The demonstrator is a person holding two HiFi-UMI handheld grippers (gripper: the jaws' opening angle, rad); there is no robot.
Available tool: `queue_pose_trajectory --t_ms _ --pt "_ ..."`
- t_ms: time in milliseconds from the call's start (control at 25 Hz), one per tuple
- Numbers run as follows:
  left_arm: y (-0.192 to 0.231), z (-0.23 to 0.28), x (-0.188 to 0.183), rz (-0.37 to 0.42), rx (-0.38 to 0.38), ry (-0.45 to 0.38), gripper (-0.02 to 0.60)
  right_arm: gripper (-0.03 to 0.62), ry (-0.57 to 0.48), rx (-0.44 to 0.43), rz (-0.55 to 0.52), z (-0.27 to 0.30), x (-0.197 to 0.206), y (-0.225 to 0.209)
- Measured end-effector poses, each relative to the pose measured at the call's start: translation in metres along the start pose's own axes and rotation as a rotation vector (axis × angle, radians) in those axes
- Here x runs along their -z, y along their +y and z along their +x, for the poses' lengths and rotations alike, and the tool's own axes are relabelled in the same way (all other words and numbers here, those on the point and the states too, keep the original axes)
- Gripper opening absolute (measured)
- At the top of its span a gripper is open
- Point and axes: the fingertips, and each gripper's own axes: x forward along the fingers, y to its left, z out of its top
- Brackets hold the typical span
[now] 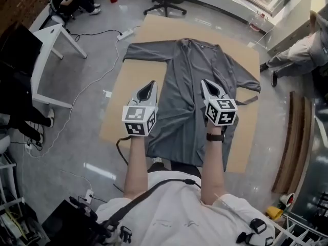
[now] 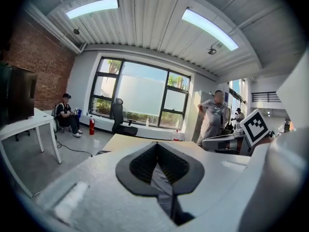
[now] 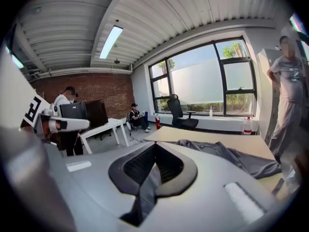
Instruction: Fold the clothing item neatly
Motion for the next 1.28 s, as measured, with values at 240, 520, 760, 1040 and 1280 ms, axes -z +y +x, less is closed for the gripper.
queue_pose_trajectory --t_ms 240,520,760,1040,1280 --pt "0.041 0.013 0.07 -0.006 -0.072 0.166 0.005 0.005 0.163 -0.099 -0.062 0.093 0.048 -0.007" --pt "0.079 -0.007 0.193 -0.039 -0.121 0.416 0.018 0.021 0.259 -0.162 -0.195 0.202 0.079 -0.023" --pt "0.103 -0.053 0.288 -0.079 -0.168 0.629 0.114 0.065 0.32 -0.151 -0.207 0.269 0.111 -0.033" --pt "0.114 -0.086 0.329 -0.061 -0.203 0.737 0.15 0.121 0.347 -0.134 -0.23 0.313 0.127 -0.047" --pt "0.112 -0.087 0.352 -0.028 -0.222 0.777 0.147 0.117 0.401 -0.123 -0.284 0.348 0.146 -0.058"
